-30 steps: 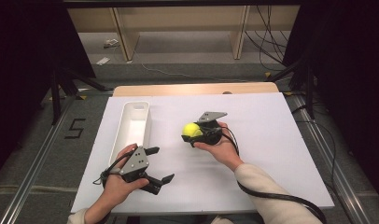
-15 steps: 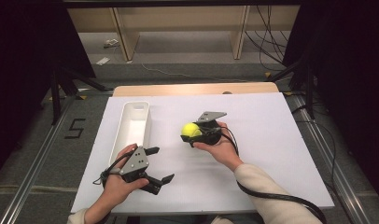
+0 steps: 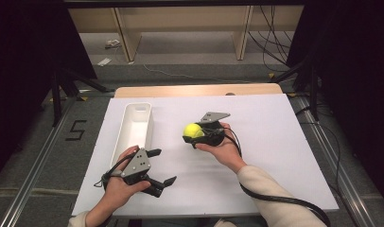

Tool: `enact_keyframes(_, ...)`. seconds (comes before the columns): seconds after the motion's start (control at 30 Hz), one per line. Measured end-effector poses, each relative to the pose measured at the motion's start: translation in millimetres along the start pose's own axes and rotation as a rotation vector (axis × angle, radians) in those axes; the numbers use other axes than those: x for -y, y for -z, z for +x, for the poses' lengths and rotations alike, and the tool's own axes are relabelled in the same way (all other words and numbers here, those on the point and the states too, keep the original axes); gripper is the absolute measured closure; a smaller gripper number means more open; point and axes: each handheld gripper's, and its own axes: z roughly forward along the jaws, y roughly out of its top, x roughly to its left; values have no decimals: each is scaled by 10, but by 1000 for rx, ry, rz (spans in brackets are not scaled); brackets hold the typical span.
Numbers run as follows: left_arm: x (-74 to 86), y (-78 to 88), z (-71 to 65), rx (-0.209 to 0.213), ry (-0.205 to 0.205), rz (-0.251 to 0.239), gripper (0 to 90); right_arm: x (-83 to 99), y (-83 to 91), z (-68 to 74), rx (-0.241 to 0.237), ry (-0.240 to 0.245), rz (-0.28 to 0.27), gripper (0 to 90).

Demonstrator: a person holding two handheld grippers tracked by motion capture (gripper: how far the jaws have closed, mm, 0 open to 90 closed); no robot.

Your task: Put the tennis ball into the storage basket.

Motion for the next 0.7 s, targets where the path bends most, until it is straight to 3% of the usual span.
enact_keyframes(0.7,-3,-2,-3,0,-2,0,0,-53,35,18,-2,-7,-29,269)
